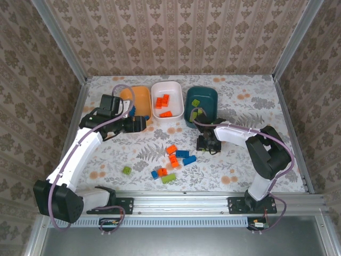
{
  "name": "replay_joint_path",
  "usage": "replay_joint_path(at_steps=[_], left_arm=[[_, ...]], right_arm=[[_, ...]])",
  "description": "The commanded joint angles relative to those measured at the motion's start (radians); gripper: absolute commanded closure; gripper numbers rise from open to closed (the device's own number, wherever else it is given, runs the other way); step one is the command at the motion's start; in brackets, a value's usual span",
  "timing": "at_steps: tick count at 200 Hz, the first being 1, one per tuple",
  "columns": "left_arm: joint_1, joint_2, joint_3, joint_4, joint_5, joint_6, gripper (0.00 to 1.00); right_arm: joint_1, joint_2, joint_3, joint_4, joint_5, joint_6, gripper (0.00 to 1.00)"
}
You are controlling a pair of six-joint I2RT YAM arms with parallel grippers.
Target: Sort the legos into containers by color
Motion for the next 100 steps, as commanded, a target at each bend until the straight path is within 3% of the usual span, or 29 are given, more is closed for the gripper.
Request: replay_joint_path(at_steps=[1,54,100], left_arm=[[0.005,-0.034,-0.032,-0.022,0.017,-0.032,0.18],[0.005,-0.088,-0.117,-0.021,0.020,-0.079,0.17],[0.005,-0.134,-0.183,-0.059,-0.026,-0.112,0.16]], right_arm=[[-0.008,-0.059,-0.006,0.017,0.004,-0.019,0.37],[-0.018,-0.158,0.159,-0.070,0.000,-0.066,0.37],[-0.075,-0.038,0.418,-0.104,-0.040,-0.133,0.37]])
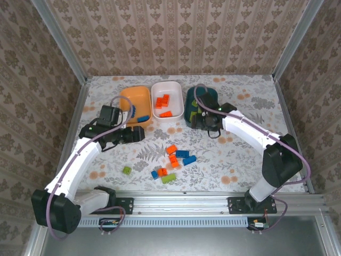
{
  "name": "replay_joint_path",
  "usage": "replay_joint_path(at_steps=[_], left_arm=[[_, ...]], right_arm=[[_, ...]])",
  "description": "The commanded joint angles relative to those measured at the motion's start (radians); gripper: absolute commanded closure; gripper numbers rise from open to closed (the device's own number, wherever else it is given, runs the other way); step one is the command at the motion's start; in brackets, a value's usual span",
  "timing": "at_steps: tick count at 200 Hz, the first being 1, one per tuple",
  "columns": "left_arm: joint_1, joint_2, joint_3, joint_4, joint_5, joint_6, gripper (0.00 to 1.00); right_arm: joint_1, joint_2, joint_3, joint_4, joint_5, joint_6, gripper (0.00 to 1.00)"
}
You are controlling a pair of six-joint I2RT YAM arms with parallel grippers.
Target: Sort the legos into containers by color
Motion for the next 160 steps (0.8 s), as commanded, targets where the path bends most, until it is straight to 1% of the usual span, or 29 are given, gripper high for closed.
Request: replay_joint_path(at_steps=[1,28,36,43,45,74,94,106,132,160], left_arm=[[0.005,-0.032,-0.032,-0.042,-0.020,-0.042,0.16],[0.005,-0.062,-0.072,-0.051,-0.030,-0.065,0.14],[0.005,-0.070,-0.088,-0.052,-0.034,-0.076,0.10],[0.005,-0.075,-0.100,-0.054,-0.037,-0.085,0.01],[0.007,-0.075,-0.105,-0.055,-0.038,-0.087,0.01],[0.007,-0.049,-0.152,-0.066,-0.059,-0.107,0.00],[0.008,-0.012,-0.175,-0.066,-0.075,-0.114,0.00],[0.008,0.010,-0.182,-0.067,-0.083,-0.117,0.00],[0.004,0.043,-0.204,-0.058,-0.088,-0.131,0.00],[-0.011,0.049,-0.224,-0.053,-0.100,-0.166,0.00]], right_arm=[[-0.041,0.075,0.125,-0.035,-0.026,-0.057,0.37],[-0.100,0.221,0.288,-0.033,-0.047,-0.096,0.37],[-0.116,0.267,0.329,-0.025,-0.053,-0.104,0.36],[-0.132,0.306,0.368,-0.025,-0.063,-0.106,0.36],[-0.135,0.320,0.379,-0.025,-0.067,-0.108,0.36],[-0.178,0.465,0.507,-0.024,-0.090,-0.117,0.36],[-0.192,0.530,0.581,-0.041,-0.096,-0.130,0.34],[-0.198,0.549,0.610,-0.050,-0.103,-0.137,0.31],[-0.200,0.549,0.640,-0.071,-0.114,-0.153,0.20],[-0.199,0.485,0.604,-0.066,-0.128,-0.152,0.17]])
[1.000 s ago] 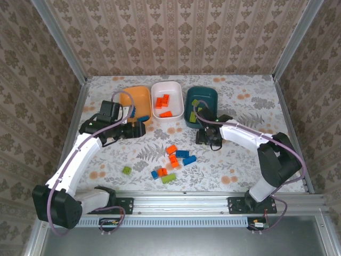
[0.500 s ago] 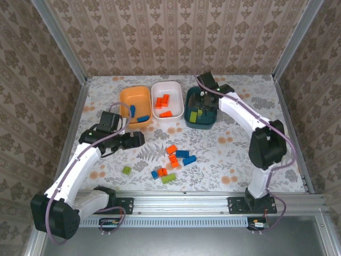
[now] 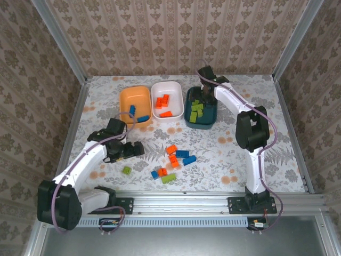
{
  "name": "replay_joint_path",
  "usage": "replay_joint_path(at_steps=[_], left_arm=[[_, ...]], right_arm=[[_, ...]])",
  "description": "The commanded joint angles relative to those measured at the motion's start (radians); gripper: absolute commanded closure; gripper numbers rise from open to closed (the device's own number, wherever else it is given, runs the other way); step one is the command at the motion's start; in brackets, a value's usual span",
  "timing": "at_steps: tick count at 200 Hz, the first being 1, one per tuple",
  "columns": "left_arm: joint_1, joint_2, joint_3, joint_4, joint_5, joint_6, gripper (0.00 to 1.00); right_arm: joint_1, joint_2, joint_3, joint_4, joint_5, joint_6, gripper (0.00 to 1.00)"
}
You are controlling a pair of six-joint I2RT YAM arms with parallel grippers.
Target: Sort the legos into containers by color
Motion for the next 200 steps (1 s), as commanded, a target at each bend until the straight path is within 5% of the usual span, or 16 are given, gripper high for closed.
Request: replay_joint_path(at_steps=[1,68,136,200], left_arm=[[-0.010,0.005,-0.019,-0.011,-0.028,-0.053,0.00],[-0.089,0.047,-0.041,-0.032,-0.117,-0.119,0.00],[-0.121,0.044,-0.131,0.015,-0.129,-0.198,0.01],[-0.178,0.057,-0.159,0.066,-0.079,-0.226,0.25]], right_arm=[[0.004,-0.076,-0.007,-0.029,-0.031,-0.016,0.17],[0.023,-0.390,-0.408,0.127,-0.107,0.036,0.17],[0.047,-0.510,-0.597,0.170,-0.120,0.041,0.17],[0.053,-0.513,-0.654,0.189,-0.126,0.066,0.16]])
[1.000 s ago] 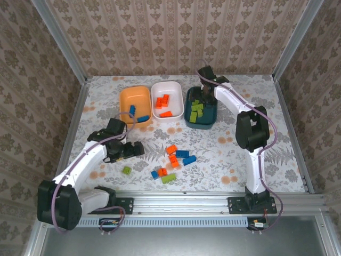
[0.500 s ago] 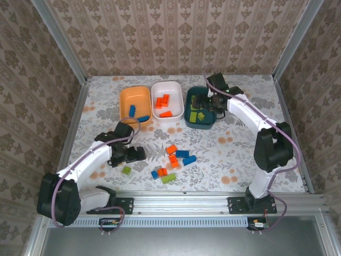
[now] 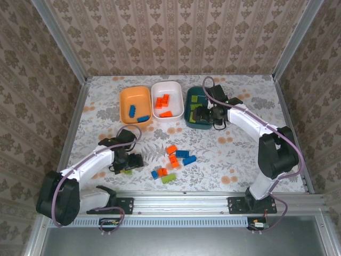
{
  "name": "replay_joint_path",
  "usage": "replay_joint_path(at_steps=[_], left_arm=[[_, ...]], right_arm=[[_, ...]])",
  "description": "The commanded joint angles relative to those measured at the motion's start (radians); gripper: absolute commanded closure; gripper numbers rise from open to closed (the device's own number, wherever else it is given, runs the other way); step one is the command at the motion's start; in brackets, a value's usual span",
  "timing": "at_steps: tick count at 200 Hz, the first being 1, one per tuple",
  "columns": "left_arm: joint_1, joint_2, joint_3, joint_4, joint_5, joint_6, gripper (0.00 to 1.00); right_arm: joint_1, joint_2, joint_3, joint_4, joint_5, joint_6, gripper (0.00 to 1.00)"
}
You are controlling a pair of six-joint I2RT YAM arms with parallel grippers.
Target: Sort the legos into containers by color
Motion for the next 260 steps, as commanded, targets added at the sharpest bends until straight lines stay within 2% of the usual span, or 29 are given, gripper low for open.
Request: replay_joint_path(at_steps=[1,22,74,121,148,164,180,220,260], left_arm=[[-0.026,0.013,-0.018,0.026,0.027,-0.033,0.25],[-0.046,0.027,-0.032,0.051,0.040,-0.046,0.32],[-0.058,0.044,-0.061,0.088,0.039,-0.052,0.34],[-0.057,0.093,-0.036,0.101,0.008,-0.028,0.43],[-0.056,0.123,-0.020,0.104,-0.007,-0.010,0.60],[-0.054,0.128,-0.015,0.108,-0.005,-0.003,0.62],[-0.054,0.125,-0.009,0.106,-0.005,0.004,0.69],[-0.042,0.056,0.045,0.070,0.023,0.040,0.68],[0.018,-0.055,0.213,0.063,0.131,0.110,0.67]], right_arm=[[0.008,-0.033,-0.019,0.028,-0.021,0.027,0.17],[0.011,-0.039,-0.024,0.042,-0.018,0.030,0.16],[0.015,-0.053,-0.032,0.039,-0.012,0.030,0.17],[0.025,-0.064,-0.051,0.044,-0.010,0.037,0.17],[0.028,-0.071,-0.063,0.044,-0.007,0.036,0.16],[0.031,-0.076,-0.072,0.044,-0.005,0.037,0.16],[0.034,-0.082,-0.084,0.045,-0.005,0.040,0.16],[0.049,-0.137,-0.152,0.043,-0.005,0.054,0.16],[0.064,-0.227,-0.280,0.059,-0.010,0.071,0.16]])
